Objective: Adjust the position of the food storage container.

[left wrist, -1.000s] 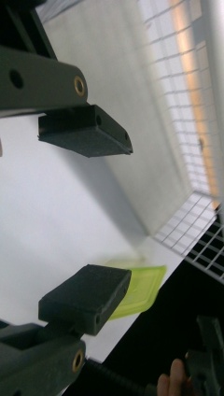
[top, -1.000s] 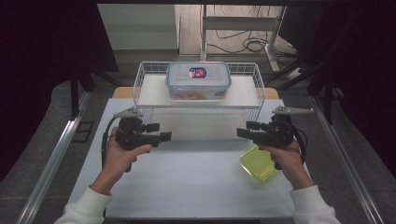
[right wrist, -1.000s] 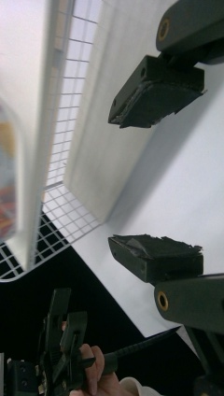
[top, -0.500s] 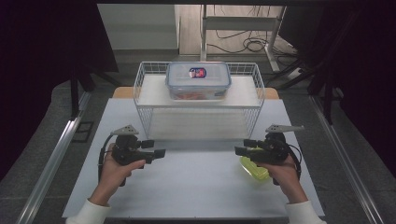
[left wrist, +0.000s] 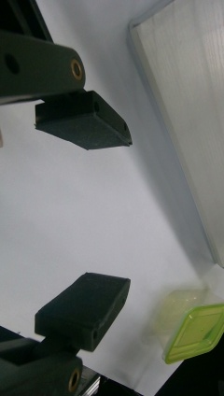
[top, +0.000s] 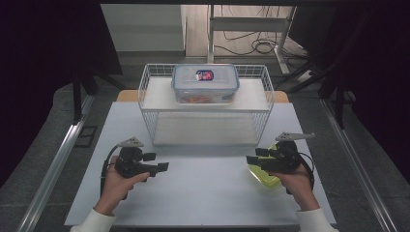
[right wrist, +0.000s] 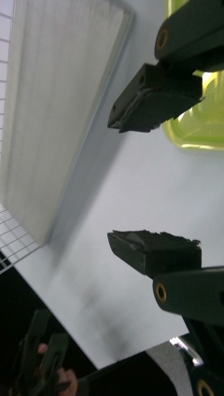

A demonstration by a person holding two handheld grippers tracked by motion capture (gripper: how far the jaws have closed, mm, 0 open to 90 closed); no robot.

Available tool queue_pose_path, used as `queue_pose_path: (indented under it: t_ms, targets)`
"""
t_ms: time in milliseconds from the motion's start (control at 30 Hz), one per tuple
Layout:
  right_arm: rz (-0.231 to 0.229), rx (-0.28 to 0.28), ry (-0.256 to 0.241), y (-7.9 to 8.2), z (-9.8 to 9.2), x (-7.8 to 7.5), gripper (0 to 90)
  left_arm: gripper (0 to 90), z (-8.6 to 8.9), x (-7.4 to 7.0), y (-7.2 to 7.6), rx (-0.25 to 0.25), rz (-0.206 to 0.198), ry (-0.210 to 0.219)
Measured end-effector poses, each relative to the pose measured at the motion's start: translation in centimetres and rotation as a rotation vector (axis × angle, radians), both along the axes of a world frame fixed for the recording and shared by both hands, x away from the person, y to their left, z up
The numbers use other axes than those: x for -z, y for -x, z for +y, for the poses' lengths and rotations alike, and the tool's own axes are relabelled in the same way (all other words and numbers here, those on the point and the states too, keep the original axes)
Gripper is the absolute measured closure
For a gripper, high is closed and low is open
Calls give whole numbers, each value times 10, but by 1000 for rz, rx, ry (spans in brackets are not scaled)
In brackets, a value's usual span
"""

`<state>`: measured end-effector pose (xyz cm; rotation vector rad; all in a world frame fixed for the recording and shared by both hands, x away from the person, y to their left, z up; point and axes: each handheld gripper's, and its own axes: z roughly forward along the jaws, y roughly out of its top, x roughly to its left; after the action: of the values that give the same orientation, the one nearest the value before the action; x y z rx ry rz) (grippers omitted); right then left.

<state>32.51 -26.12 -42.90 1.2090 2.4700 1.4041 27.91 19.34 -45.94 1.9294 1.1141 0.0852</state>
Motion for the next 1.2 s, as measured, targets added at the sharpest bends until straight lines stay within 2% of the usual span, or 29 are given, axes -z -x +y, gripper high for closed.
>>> queue_pose_path:
  t_ms: [33,133,233,333,467,633,700,733,767,800,900,1033,1200]
  targets:
    - [0,0,0,0,0,0,411,270,1,0,0,2,-1,-2]
    - [13,19,24,-2,-9,2,569,266,3,3,-1,1,7,-14]
    - [0,30,38,-4,-19,3,783,259,3,5,-1,6,16,-21]
    - [-13,57,70,-8,-31,1,885,259,4,7,0,6,22,-34]
    - [-49,154,165,-15,-51,-2,891,259,8,7,-1,-6,19,-26]
    - [-21,287,194,-26,-86,9,891,259,8,8,-1,-11,22,-24]
    - [-22,307,206,-28,-93,12,891,259,9,8,-1,-12,23,-25]
    - [-17,354,242,-29,-103,18,891,258,9,9,-2,-13,27,-30]
    - [-17,354,242,-29,-103,18,891,258,9,9,-2,-13,27,-30]
    - [-19,384,255,-30,-110,23,891,257,8,10,-1,-10,30,-36]
    - [-16,382,281,-32,-116,30,891,250,8,11,-1,-6,36,-40]
    - [11,370,304,-35,-118,38,891,248,9,11,-1,-13,41,-34]
    - [19,362,318,-33,-117,38,892,247,12,10,1,-18,43,-27]
